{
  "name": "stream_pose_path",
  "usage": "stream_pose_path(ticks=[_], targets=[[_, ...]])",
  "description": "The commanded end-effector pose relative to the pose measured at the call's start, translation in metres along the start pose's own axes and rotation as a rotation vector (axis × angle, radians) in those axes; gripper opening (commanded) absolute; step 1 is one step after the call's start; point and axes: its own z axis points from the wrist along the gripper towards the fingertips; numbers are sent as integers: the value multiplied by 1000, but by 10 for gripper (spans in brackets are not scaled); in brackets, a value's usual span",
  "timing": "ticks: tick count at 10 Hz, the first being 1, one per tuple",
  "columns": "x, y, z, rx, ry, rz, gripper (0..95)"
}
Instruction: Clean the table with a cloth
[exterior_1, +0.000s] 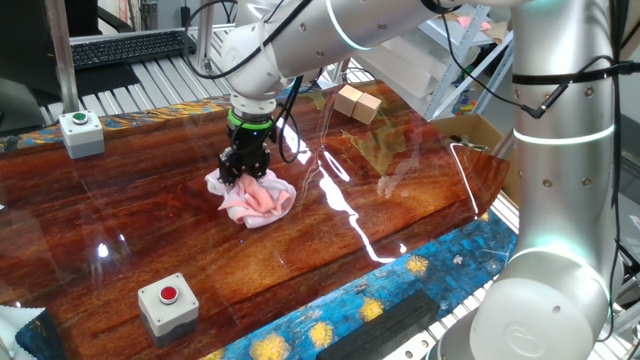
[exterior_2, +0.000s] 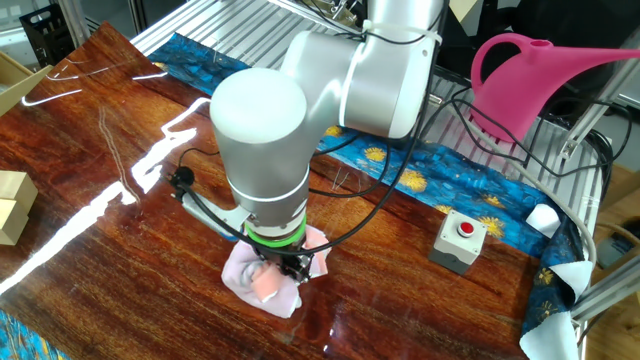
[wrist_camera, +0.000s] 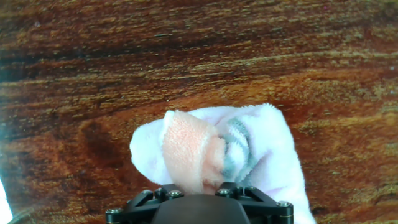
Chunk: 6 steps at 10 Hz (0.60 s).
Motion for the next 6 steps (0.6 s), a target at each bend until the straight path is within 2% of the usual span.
stream_pose_path(ticks=[1,2,3,6], targets=[[0,1,-1,-4,13,1,950],[0,2,-2,-4,24,1,950],[-1,4,-4,0,36,3,760],[-1,4,-4,0,36,3,760]])
